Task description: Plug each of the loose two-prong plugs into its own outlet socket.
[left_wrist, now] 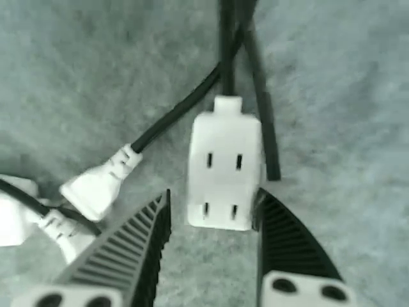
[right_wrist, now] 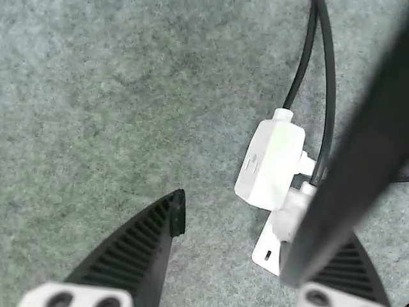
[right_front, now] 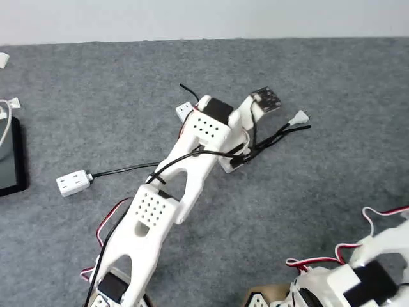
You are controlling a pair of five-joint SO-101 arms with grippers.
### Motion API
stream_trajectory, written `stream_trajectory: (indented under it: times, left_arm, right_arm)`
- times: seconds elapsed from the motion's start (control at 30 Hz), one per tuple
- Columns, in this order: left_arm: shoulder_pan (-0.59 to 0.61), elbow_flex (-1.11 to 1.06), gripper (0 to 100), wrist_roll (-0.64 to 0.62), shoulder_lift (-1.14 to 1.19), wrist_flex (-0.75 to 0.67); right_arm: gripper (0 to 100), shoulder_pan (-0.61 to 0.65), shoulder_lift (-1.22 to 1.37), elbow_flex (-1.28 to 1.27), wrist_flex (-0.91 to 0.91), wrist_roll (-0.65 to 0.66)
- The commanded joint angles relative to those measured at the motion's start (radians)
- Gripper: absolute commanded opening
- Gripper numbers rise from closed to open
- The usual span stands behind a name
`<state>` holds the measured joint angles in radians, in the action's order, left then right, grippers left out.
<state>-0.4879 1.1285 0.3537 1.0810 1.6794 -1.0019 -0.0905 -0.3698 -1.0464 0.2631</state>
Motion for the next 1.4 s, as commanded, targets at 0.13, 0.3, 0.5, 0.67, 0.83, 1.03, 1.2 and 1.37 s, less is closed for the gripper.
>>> stream_trajectory:
  times: [0.13, 0.3, 0.5, 0.67, 0.83, 1.03, 1.2, 1.37]
  left_arm:
    - [0.026, 0.088, 19, -0.003, 0.069, -0.038]
    - [0.014, 0.094, 19, -0.006, 0.089, -0.038]
    - [0.008, 0.093, 9, -0.009, 0.094, -0.012]
    - [0.002, 0.102, 6, -0.296, 0.086, 0.040]
    - [-0.032, 0.166, 2, -0.540, 0.084, 0.078]
    - [-0.052, 0.148, 1, -0.675, 0.014, 0.081]
    - [-0.061, -0.139, 1, -0.703, -0.253, 0.080]
    - [-0.066, -0.541, 1, -0.703, -0.577, 0.043]
  right_arm:
    - [29.2, 0.004, -0.008, 0.008, 0.012, 0.046]
    - [28.8, 0.004, -0.007, -0.006, 0.015, 0.052]
    - [16.6, 0.004, -0.007, -0.009, 0.016, 0.054]
    - [15.8, 0.010, -0.008, -0.009, 0.016, 0.048]
    - [15.7, 0.021, -0.015, -0.009, 0.015, 0.046]
    - [15.5, 0.038, -0.015, -0.009, 0.016, 0.055]
    - [15.5, 0.031, -0.015, -0.009, 0.016, 0.055]
    - [15.5, 0.031, -0.008, -0.012, 0.012, 0.055]
